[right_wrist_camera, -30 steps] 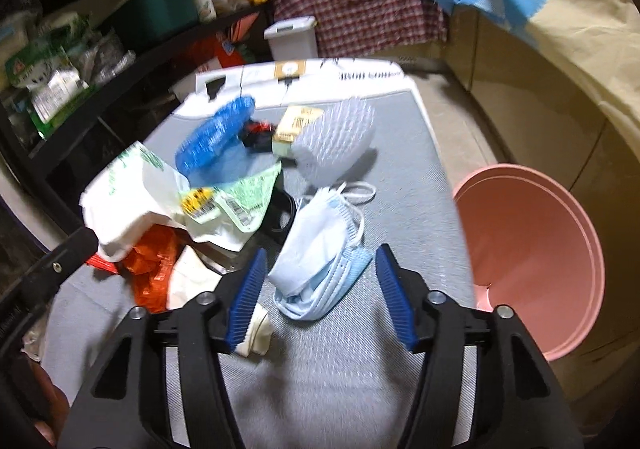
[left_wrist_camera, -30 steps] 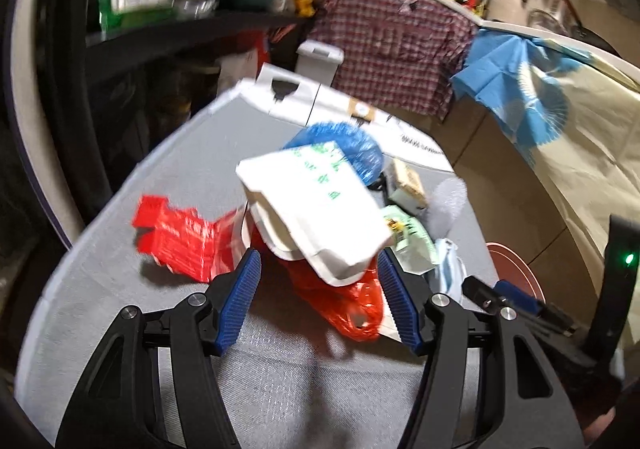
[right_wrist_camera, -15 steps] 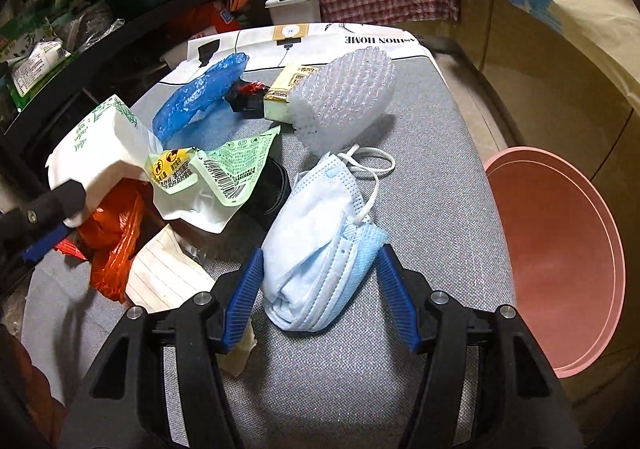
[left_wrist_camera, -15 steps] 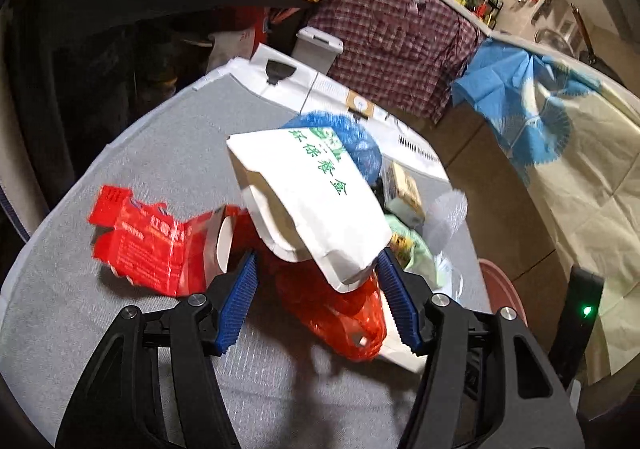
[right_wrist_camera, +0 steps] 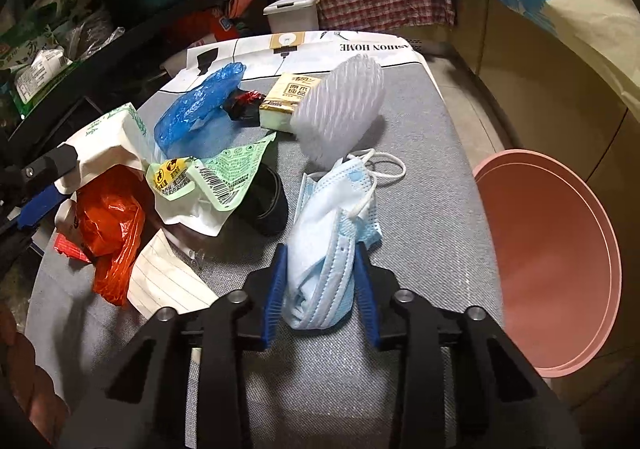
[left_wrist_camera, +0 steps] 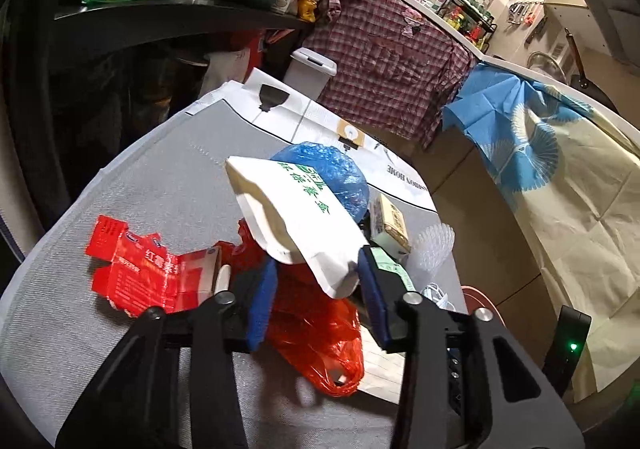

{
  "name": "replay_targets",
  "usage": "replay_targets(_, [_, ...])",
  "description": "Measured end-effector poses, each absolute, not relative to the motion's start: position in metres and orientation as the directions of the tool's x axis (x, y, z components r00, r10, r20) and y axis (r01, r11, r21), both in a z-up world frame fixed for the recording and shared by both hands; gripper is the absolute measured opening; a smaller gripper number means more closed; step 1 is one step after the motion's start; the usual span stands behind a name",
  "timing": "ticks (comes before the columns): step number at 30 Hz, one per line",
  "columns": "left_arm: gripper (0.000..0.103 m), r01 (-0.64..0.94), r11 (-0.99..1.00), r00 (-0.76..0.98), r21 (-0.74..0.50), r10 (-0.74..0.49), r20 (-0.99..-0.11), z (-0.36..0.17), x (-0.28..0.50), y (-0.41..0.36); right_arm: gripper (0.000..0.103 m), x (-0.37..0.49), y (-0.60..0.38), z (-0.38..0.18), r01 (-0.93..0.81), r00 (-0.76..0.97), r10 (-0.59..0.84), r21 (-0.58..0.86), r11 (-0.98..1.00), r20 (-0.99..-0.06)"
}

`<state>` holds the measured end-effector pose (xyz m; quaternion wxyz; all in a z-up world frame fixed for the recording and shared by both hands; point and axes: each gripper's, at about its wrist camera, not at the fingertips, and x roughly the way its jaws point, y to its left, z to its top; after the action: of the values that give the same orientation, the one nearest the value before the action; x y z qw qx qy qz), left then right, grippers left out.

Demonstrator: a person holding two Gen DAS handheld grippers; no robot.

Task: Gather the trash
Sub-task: 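Reach the right gripper to the light-blue face mask and grasp it, then carry the mask over the pink bucket and open the right gripper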

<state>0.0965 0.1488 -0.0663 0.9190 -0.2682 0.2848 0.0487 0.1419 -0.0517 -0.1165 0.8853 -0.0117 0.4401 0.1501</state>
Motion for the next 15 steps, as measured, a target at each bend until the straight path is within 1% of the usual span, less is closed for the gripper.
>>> replay_targets(1, [0.033, -0.231, 0.859, 0.837, -0.457, -0.063, -0.543, -0.064, 0.096, 0.147, 0.028, 0.141, -0.053, -0.115, -0.275, 0.572, 0.255, 0.111, 0.955, -0.779])
replay_targets(3, [0.028, -0.212, 0.871, 0.844, -0.444, -0.066, -0.532, -0.060, 0.095, 0.142, 0.026, 0.138, -0.055, -0.111, -0.273, 0.584, 0.253, 0.107, 0.956, -0.771])
replay_targets(9, [0.013, -0.159, 0.898, 0.860, -0.409, -0.078, -0.504, -0.048, 0.091, 0.129, 0.023, 0.125, -0.064, -0.098, -0.270, 0.620, 0.249, 0.095, 0.958, -0.744])
replay_targets(15, [0.012, -0.108, 0.921, 0.878, -0.375, -0.089, -0.471, -0.035, 0.085, 0.117, 0.022, 0.115, -0.076, -0.083, -0.249, 0.656, 0.243, 0.099, 0.963, -0.714])
